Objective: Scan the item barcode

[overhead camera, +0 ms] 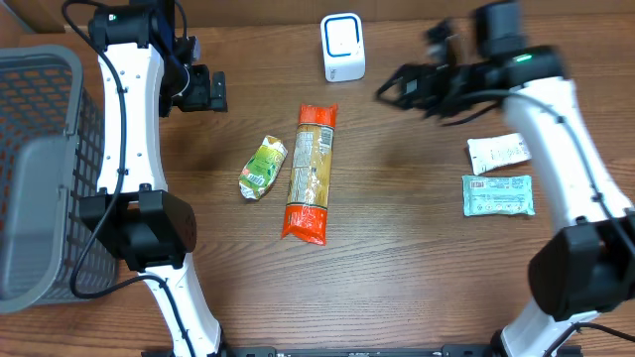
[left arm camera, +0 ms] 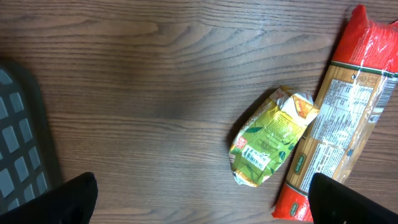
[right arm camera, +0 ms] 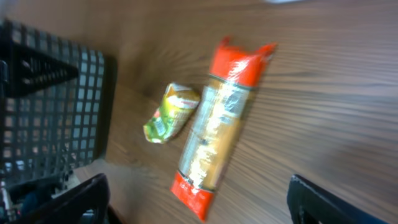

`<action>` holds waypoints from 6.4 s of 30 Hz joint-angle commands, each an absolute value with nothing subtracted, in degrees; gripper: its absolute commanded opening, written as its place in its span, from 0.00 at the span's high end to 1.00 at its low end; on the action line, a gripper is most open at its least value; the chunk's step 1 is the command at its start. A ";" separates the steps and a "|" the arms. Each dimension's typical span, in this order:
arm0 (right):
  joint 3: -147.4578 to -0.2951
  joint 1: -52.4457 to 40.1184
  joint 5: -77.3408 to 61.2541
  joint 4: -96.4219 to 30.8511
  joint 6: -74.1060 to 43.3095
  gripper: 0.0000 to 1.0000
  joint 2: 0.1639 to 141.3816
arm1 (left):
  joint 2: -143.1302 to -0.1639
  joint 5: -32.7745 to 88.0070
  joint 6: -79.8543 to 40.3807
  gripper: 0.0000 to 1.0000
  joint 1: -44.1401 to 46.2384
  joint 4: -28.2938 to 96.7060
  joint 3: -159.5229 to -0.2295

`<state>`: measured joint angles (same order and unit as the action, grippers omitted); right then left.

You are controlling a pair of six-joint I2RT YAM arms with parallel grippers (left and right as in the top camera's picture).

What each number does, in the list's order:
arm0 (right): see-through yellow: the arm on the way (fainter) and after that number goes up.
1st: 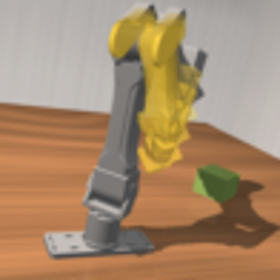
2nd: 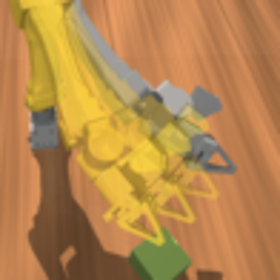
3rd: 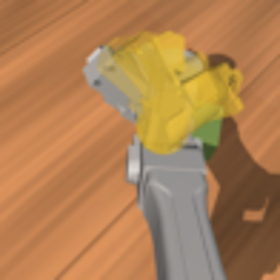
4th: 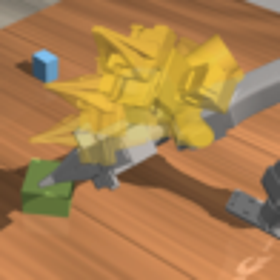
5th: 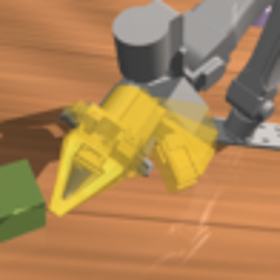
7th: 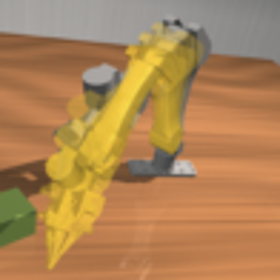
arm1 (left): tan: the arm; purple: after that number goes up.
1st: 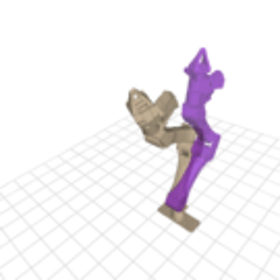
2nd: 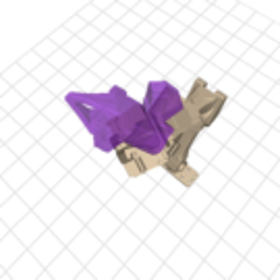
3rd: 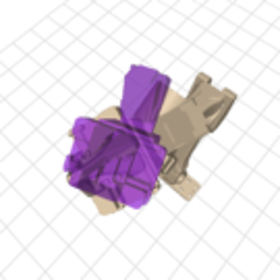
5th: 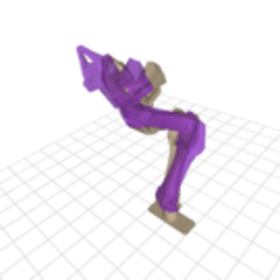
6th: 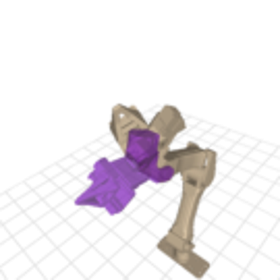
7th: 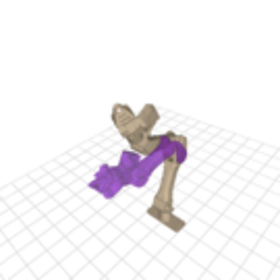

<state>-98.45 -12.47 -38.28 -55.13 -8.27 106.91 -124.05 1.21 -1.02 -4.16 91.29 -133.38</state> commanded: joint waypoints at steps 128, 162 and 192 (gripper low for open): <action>-93.84 -18.65 -2.11 -39.88 -71.48 0.01 125.34 | -124.53 1.06 0.03 0.00 -4.05 91.22 -133.23; -107.74 -19.05 -18.00 -63.42 9.89 0.28 135.02 | -124.53 1.06 0.03 0.00 -4.05 91.22 -133.23; -80.55 -19.11 -27.22 -28.67 -49.01 0.73 135.20 | -124.53 1.06 0.03 0.00 -4.05 91.22 -133.23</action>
